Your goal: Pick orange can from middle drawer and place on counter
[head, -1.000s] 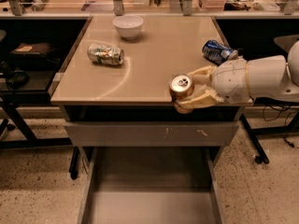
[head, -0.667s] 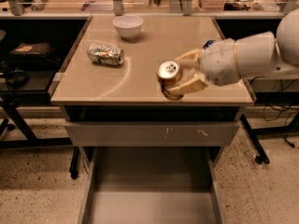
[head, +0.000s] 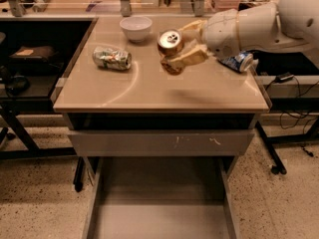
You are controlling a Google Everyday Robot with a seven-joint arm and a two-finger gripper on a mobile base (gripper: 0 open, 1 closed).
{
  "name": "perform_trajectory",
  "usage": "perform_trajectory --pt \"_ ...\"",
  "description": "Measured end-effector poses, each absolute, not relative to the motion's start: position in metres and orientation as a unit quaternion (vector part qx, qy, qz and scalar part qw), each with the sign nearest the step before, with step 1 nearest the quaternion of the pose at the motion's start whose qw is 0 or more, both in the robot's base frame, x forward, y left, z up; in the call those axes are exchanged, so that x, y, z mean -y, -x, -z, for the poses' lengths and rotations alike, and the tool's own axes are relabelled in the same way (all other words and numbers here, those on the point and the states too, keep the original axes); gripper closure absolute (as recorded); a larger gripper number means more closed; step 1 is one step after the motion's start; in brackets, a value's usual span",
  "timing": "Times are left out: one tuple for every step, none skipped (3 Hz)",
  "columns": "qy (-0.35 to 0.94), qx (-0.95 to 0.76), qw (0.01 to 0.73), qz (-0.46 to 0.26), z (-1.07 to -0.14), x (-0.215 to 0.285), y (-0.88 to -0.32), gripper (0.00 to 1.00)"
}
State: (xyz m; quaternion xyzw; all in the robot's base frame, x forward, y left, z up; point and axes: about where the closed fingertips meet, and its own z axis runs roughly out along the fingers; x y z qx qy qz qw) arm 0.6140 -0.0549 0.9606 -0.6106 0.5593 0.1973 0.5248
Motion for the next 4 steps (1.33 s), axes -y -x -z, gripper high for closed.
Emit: perform_trajectory --pt "0.542 -0.594 0.561 -0.198 -0.945 0.083 -0.652 1.0" --pt "0.485 -0.637 0.575 -0.164 -0.912 0.108 -0.682 1.0" --pt "0.456 -0.673 0.563 -0.15 -0.879 0.113 -0.71 1.0" --pt "0.447 -0.684 0.557 -0.148 -0.87 0.112 -0.72 1.0"
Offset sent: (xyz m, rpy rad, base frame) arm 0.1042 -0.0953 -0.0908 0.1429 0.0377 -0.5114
